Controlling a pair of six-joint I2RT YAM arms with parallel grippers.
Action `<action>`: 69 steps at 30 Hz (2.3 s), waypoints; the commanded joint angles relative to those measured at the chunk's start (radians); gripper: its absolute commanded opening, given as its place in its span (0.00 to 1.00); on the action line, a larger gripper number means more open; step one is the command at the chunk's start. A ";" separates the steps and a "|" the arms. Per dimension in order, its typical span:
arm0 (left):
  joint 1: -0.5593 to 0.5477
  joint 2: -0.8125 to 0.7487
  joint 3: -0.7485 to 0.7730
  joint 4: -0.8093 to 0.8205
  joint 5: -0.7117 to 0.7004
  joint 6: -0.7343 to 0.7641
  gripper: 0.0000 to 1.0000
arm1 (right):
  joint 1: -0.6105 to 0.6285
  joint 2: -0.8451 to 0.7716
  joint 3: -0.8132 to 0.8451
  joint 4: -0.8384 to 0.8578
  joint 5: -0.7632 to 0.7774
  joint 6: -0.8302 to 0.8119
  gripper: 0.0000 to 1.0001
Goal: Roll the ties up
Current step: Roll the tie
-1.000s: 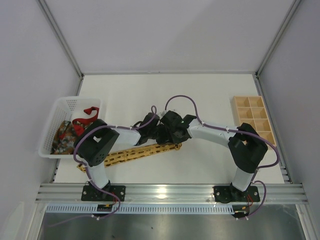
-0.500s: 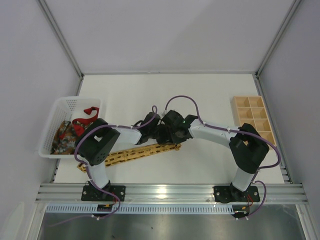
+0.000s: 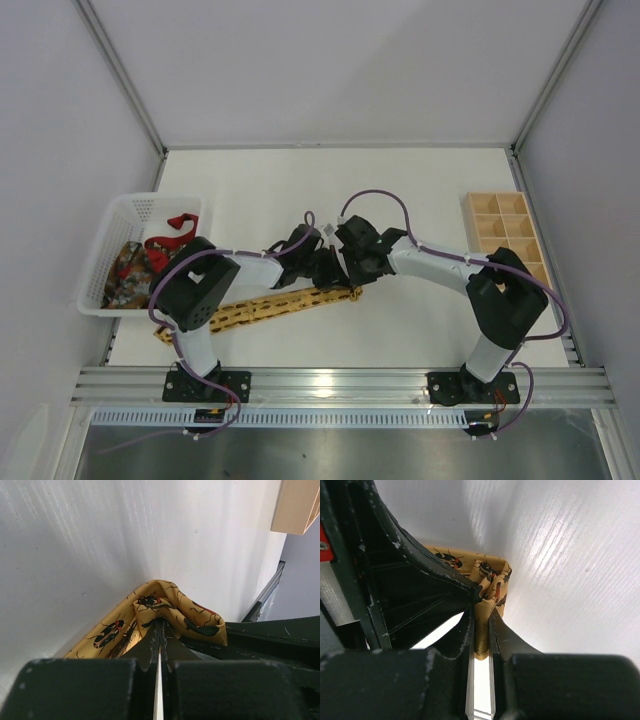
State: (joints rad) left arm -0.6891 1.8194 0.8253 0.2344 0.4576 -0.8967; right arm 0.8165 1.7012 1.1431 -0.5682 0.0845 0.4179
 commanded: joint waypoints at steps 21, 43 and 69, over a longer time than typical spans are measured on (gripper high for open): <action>-0.006 -0.039 0.020 -0.057 -0.057 0.061 0.00 | -0.013 -0.103 -0.039 0.085 -0.075 0.021 0.00; -0.007 -0.060 0.049 -0.199 -0.129 0.131 0.00 | 0.038 0.080 -0.040 0.151 -0.086 0.030 0.07; 0.006 -0.169 -0.120 -0.248 -0.229 0.105 0.00 | 0.000 0.123 -0.088 0.296 -0.397 0.090 0.48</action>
State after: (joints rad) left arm -0.6800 1.6375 0.7368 -0.0219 0.2432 -0.7860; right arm 0.8112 1.7924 1.1084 -0.3344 -0.1936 0.4706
